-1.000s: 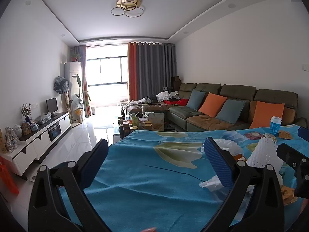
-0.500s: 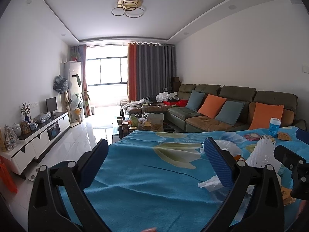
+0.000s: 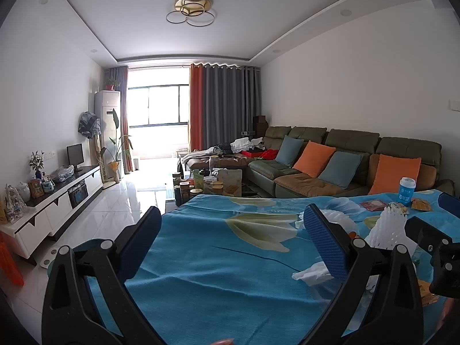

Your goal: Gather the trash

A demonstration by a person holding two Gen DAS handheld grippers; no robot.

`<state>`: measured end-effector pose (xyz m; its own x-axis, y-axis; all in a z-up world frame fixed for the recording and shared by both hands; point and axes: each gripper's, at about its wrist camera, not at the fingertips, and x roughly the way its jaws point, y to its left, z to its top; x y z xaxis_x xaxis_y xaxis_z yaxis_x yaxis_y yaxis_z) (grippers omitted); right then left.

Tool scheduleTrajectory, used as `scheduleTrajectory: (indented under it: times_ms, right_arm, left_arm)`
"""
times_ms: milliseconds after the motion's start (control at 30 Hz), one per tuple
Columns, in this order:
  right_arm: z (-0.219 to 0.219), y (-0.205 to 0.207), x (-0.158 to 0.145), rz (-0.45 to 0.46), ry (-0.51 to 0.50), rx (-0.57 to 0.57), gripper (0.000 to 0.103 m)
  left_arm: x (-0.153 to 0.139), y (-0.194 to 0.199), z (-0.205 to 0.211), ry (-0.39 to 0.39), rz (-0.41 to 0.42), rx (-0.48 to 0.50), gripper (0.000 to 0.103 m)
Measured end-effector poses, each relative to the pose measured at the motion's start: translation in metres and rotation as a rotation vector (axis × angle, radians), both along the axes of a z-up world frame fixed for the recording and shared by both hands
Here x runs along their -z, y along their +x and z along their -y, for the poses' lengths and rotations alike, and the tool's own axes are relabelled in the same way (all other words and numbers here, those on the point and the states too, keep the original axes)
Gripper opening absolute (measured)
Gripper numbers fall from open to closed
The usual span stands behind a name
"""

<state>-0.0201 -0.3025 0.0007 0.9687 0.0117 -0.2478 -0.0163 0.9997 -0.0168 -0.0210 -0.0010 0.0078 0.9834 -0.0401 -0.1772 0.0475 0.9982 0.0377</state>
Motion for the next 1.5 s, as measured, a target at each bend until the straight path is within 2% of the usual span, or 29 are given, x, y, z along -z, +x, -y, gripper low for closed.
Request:
scheduleTrajectory:
  times_ms: [400, 433, 667, 1233, 1400, 1500]
  right_arm:
    - [0.000, 0.000, 0.001, -0.002, -0.001, 0.001, 0.097]
    - [0.000, 0.000, 0.001, -0.002, 0.000, 0.002, 0.097]
    - [0.001, 0.000, 0.001, -0.004, 0.001, 0.000, 0.097]
    - [0.006, 0.006, 0.009, -0.032, 0.007, 0.009, 0.097]
    - [0.015, 0.014, 0.010, -0.080, 0.013, 0.013, 0.097]
    - [0.026, 0.020, 0.013, -0.114, 0.035, 0.015, 0.097]
  left_arm:
    - [-0.007, 0.004, 0.012, -0.003, -0.003, 0.000, 0.097]
    - [0.000, 0.000, 0.002, -0.004, -0.003, 0.004, 0.097]
    - [0.001, 0.000, 0.001, -0.005, -0.003, 0.004, 0.097]
    - [0.006, 0.005, 0.012, -0.012, -0.031, 0.020, 0.097]
    - [0.010, 0.009, 0.014, -0.015, -0.058, 0.051, 0.097]
    - [0.015, 0.013, 0.018, -0.016, -0.104, 0.117, 0.097]
